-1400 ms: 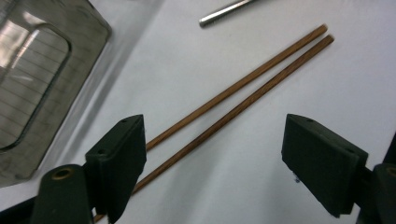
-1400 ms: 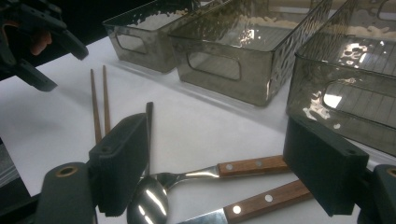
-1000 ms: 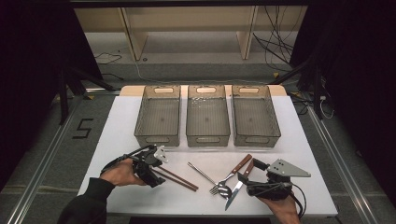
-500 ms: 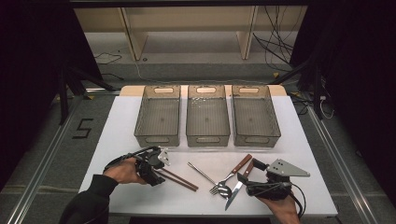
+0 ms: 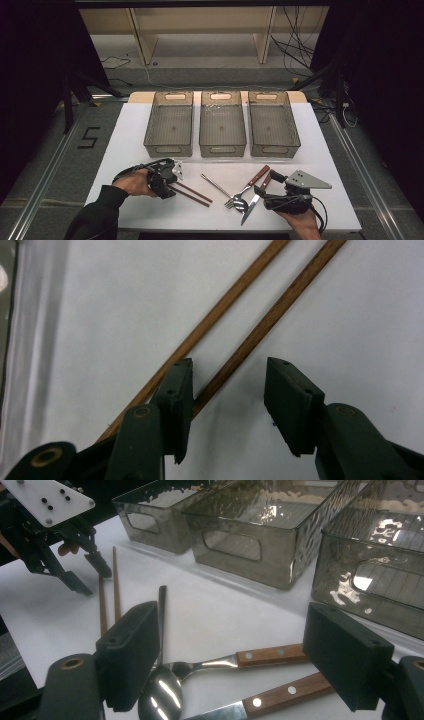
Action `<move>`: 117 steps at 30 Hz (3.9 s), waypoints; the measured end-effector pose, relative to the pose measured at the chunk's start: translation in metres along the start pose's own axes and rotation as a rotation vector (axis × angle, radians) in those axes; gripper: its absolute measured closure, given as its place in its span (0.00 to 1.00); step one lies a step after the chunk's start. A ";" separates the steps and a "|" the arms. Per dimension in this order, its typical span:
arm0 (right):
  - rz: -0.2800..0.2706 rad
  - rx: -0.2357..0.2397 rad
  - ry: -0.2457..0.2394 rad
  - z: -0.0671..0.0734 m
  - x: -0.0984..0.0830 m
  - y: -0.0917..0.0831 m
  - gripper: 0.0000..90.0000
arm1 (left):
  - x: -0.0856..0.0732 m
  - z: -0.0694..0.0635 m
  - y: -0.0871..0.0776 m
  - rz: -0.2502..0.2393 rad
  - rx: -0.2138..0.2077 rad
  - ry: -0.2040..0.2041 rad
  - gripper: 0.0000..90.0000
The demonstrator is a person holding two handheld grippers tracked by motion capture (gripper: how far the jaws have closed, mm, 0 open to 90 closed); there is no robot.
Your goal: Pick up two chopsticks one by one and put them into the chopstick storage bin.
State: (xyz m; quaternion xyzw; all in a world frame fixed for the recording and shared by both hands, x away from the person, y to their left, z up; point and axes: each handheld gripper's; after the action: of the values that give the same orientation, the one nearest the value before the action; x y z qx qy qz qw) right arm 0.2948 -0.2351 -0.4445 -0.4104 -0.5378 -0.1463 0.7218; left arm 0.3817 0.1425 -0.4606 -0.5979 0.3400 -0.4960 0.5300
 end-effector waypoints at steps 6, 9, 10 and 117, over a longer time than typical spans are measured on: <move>0.005 0.001 0.000 0.000 0.000 0.001 0.26 | 0.001 -0.003 -0.001 0.054 -0.005 0.026 0.70; 0.009 0.002 0.001 0.000 0.000 0.001 0.26 | 0.004 -0.005 -0.001 0.079 -0.009 0.048 0.74; 0.011 0.002 0.001 0.000 0.000 0.001 0.26 | 0.005 -0.006 0.000 0.083 -0.009 0.052 0.76; 0.021 0.002 0.009 -0.002 -0.001 0.001 0.26 | 0.028 0.164 -0.090 -0.400 0.282 -0.644 0.94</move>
State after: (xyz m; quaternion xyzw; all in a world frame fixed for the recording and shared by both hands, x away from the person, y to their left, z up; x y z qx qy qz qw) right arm 0.2963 -0.2362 -0.4457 -0.4148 -0.5305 -0.1399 0.7259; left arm 0.5349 0.1836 -0.3574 -0.6983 -0.0379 -0.4184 0.5795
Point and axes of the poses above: each handheld gripper's, and its own axes: y roughly forward along the jaws, x roughly out of its top, z roughly to its left, and after that the axes turned 4 degrees about -y, right-handed
